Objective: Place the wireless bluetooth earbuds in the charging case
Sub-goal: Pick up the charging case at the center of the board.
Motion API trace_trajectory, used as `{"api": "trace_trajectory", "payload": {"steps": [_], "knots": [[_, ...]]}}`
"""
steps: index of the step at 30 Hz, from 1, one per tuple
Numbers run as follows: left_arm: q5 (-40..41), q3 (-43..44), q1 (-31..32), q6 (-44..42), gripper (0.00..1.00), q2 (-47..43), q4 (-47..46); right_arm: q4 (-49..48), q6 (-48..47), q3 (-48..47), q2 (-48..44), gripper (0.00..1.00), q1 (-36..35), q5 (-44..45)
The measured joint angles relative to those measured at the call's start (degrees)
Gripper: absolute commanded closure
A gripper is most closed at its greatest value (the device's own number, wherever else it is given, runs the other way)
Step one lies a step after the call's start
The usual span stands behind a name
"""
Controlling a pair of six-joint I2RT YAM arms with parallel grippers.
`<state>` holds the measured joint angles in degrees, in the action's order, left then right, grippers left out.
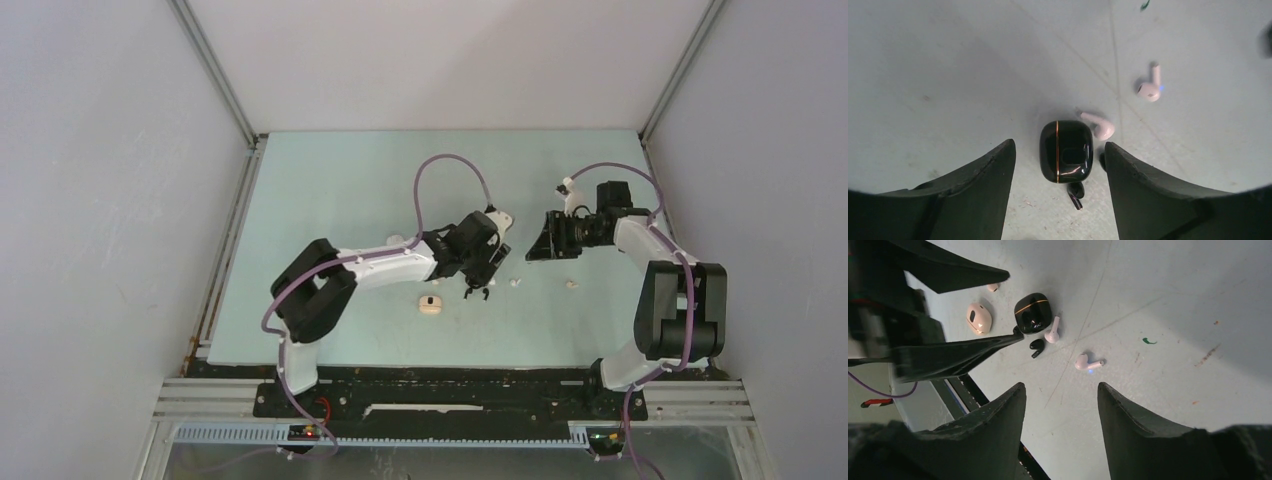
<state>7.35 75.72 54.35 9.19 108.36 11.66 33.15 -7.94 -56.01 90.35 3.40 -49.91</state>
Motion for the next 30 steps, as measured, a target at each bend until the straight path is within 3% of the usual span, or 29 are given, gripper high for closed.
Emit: {"api": "trace_trajectory", "payload": {"steps": [7,18,26,30], "knots": [[0.02,1.77,0.17,1.40,0.31,6.38,6.29,0.55,0.00,0.00,0.15,0.41,0.96,0.28],[-0.98,3.61,0.04,2.91,0.43,7.52,7.39,1.11,-0.02,0.00,0.31,0.41,1.36,0.20],[-2.16,3.61,-0.17,3.02,0.60,8.15,7.30,1.44,-0.02,0.00,0.33,0.41,1.62,0.17],[-2.19,1.20,-0.17,2.49,0.73,6.97,3.87,1.51,0.09,0.00,0.61,0.42,1.62,-0.09]]}}
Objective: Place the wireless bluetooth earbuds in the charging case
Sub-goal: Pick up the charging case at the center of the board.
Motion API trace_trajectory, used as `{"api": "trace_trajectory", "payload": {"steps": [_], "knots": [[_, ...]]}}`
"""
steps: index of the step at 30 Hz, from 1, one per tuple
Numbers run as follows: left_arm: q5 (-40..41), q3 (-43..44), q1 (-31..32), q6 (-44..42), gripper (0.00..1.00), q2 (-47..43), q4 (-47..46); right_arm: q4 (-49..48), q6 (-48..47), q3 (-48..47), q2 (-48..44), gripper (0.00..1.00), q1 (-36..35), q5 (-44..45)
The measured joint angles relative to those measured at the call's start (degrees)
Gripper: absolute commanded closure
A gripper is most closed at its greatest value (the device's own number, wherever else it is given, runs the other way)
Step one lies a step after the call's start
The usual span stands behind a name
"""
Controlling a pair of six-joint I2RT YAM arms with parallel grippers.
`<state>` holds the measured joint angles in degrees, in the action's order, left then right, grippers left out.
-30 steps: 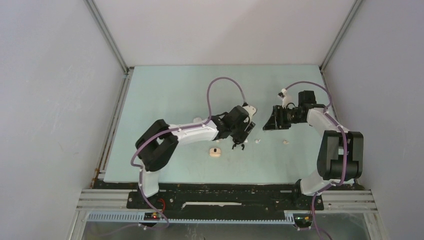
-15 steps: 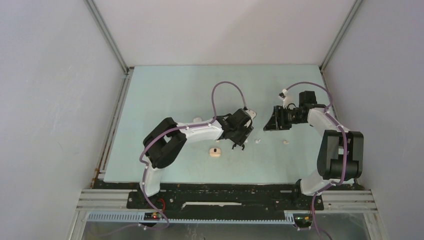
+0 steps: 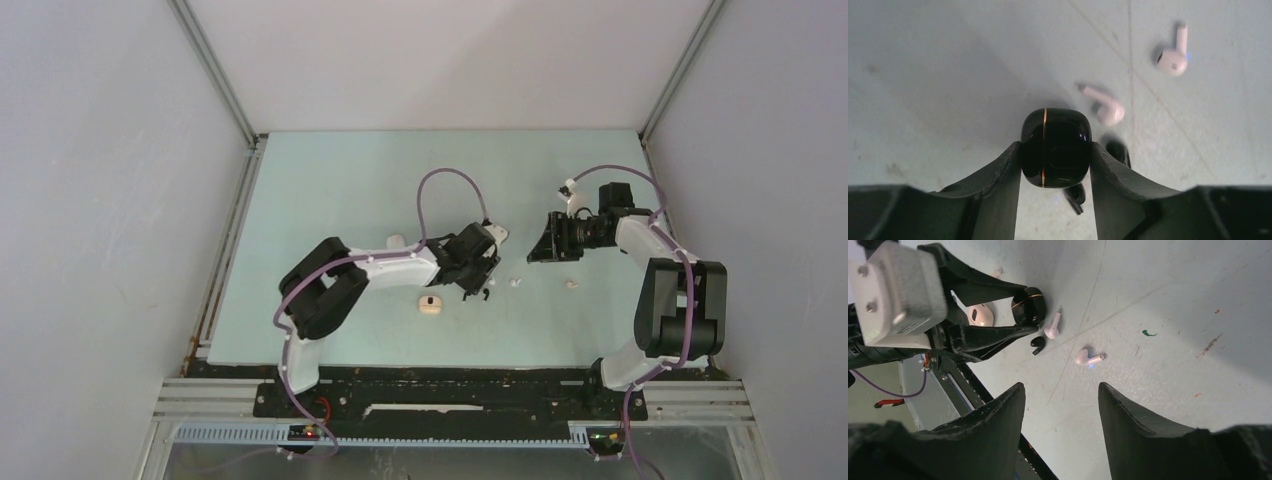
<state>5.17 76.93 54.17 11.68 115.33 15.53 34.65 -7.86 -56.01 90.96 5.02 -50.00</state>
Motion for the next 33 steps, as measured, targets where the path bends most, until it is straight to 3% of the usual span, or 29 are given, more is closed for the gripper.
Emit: {"api": "trace_trajectory", "payload": {"steps": [6,14,29,33], "knots": [[-1.70,-13.00,0.09,-4.15,0.74,-11.89,-9.05,0.11,1.25,-0.20,1.70,0.45,-0.02,-2.25],[-6.99,-14.03,1.81,-9.16,0.75,-16.98,-20.26,1.11,1.64,-1.18,2.64,0.51,-2.21,-6.10],[-9.73,-13.92,3.61,-11.78,0.74,-16.96,-20.76,6.69,-1.79,-3.61,2.69,0.50,-7.34,-13.05],[-9.92,-13.92,3.69,-11.98,0.74,-16.96,-20.74,8.33,-3.39,-4.72,2.91,0.54,-9.62,-13.92]]}}
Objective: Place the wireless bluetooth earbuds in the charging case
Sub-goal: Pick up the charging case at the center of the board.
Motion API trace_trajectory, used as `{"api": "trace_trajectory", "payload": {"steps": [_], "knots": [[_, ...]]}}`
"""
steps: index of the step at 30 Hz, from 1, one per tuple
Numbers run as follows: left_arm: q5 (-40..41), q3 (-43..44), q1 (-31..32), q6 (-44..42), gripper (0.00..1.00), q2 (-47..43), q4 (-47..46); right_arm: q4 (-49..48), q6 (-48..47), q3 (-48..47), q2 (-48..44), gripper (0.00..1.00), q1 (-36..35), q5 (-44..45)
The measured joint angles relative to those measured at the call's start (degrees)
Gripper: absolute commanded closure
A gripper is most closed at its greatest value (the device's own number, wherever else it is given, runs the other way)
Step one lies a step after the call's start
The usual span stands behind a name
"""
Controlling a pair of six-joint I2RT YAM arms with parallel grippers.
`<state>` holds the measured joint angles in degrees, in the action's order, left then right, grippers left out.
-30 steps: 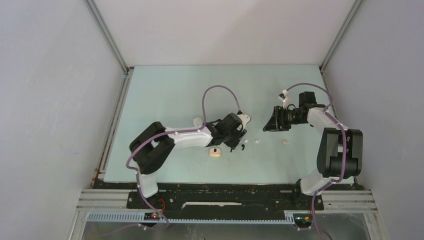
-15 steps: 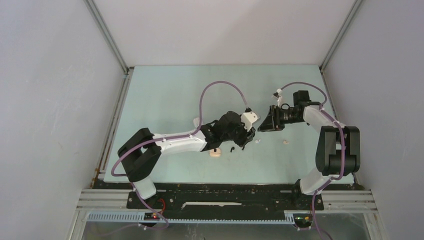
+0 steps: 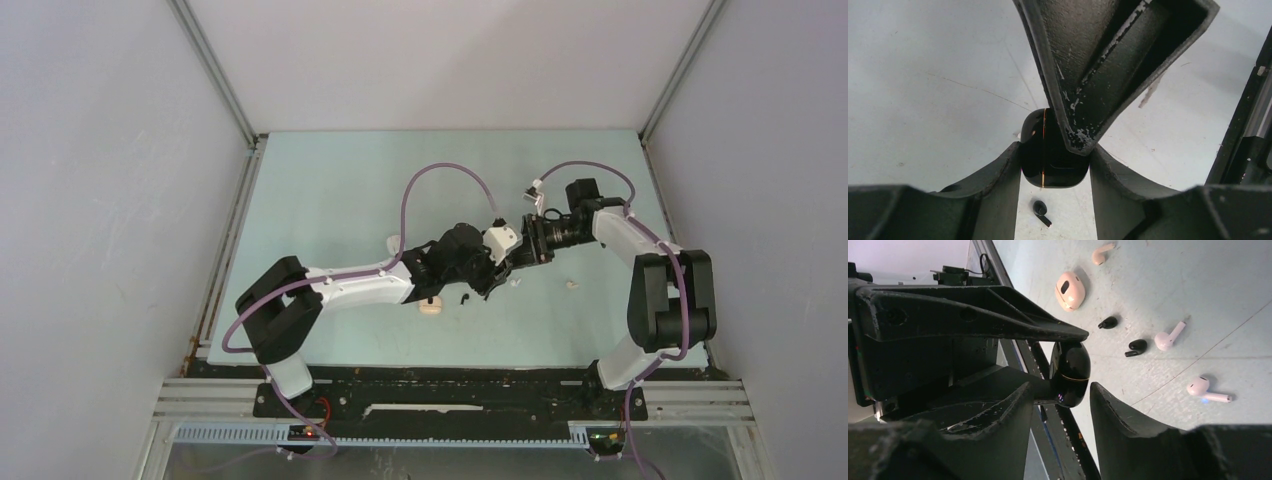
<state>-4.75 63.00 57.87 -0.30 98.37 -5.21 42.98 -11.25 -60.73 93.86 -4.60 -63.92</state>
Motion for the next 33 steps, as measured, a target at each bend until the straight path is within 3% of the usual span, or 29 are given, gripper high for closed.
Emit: {"api": "trace_trajectory", "payload": {"steps": [4,12,18,20,22,27,33], "knots": [[-0.11,0.00,0.00,-0.22,0.74,0.00,0.15,1.25,-1.27,0.00,0.31,0.60,-0.48,-0.37],[-0.42,0.00,0.11,-0.59,0.74,0.00,0.20,3.26,-2.38,-0.52,2.16,0.58,-0.76,-0.79],[-0.61,0.00,0.11,-1.16,0.73,-0.02,0.28,4.24,-3.43,-1.09,3.26,0.74,-1.66,-0.35],[-0.66,0.00,0.11,-1.25,0.68,-0.02,0.31,4.50,-3.65,-1.25,3.41,0.85,-1.66,-0.24],[-0.61,0.00,0.11,-1.25,0.56,-0.04,0.28,4.74,-3.65,-1.46,3.43,0.92,-1.64,0.09],[-0.13,-1.60,0.15,-1.01,0.35,-1.60,-1.07,5.46,-4.46,-1.66,3.37,0.96,-1.57,-0.98],[0.35,-10.97,-0.55,7.50,0.29,-10.19,-8.81,7.52,-8.24,-1.66,1.33,0.99,0.46,-4.35]]}}
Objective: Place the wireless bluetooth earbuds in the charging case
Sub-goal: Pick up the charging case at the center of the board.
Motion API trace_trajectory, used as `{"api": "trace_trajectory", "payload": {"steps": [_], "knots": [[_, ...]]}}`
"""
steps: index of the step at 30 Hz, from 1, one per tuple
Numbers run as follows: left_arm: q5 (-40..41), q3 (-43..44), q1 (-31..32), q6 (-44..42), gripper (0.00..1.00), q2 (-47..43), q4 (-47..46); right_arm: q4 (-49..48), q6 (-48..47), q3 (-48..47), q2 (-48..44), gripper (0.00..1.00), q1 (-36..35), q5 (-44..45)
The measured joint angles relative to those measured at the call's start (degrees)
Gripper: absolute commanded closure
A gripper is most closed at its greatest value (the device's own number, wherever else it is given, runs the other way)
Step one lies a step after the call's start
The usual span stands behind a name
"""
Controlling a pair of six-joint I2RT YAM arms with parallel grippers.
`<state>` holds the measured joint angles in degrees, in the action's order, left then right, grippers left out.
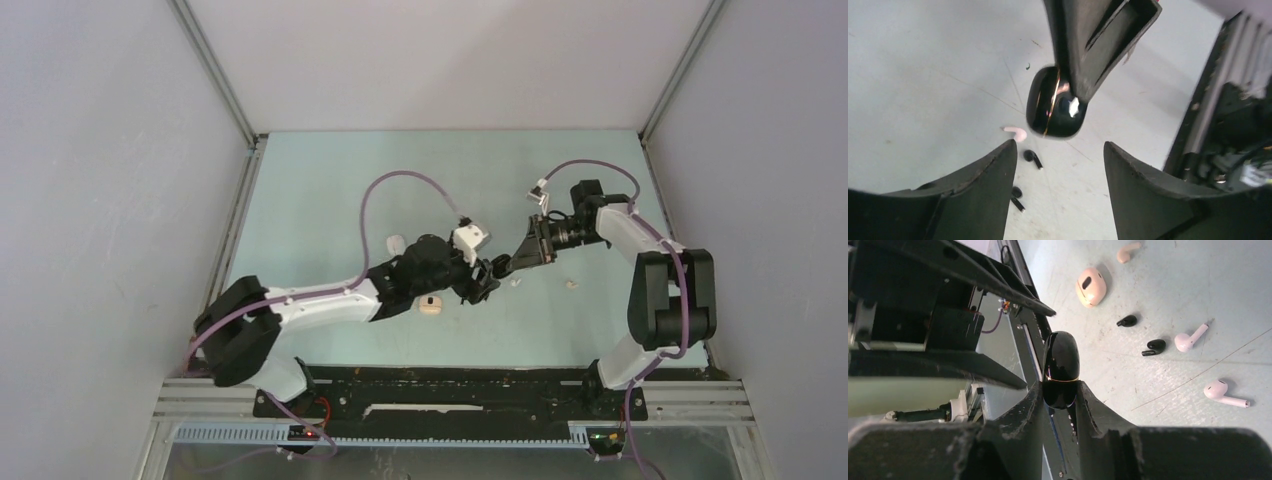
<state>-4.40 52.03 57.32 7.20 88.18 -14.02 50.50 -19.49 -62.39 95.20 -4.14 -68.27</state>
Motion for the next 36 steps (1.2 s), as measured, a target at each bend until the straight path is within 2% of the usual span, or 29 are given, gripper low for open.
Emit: {"api": "trace_trajectory", "payload": {"steps": [2,6,10,14,23,28,36], "knots": [[-0.39,-5.42,-0.79,5.40,0.28,-4.15,-6.01,1.09,-1.99,0.00,-1.40,0.98,1.14,-1.88],[-0.39,-19.17,-3.23,20.28,0.31,-9.57,-26.91,3.89,-6.32,-0.02,-4.02,0.98,2.84,-6.16],[-1.99,-25.40,-5.44,34.45,0.34,-3.87,-47.84,6.80,-10.36,-0.02,-6.16,0.99,3.02,-10.19],[-4.94,-24.85,-6.08,43.36,0.37,3.78,-60.94,9.20,-13.27,-0.02,-7.15,0.98,3.19,-12.70],[-8.46,-18.27,-5.70,50.53,0.50,8.76,-70.16,12.52,-16.65,-0.02,-7.30,0.98,5.03,-15.32],[-9.79,-16.22,-5.35,52.83,0.42,11.23,-71.41,13.05,-17.59,-0.02,-7.30,0.98,5.20,-15.54],[-7.45,-17.90,-5.03,53.57,0.42,11.13,-71.97,13.49,-19.50,-0.02,-7.30,0.98,5.38,-14.95]]}}
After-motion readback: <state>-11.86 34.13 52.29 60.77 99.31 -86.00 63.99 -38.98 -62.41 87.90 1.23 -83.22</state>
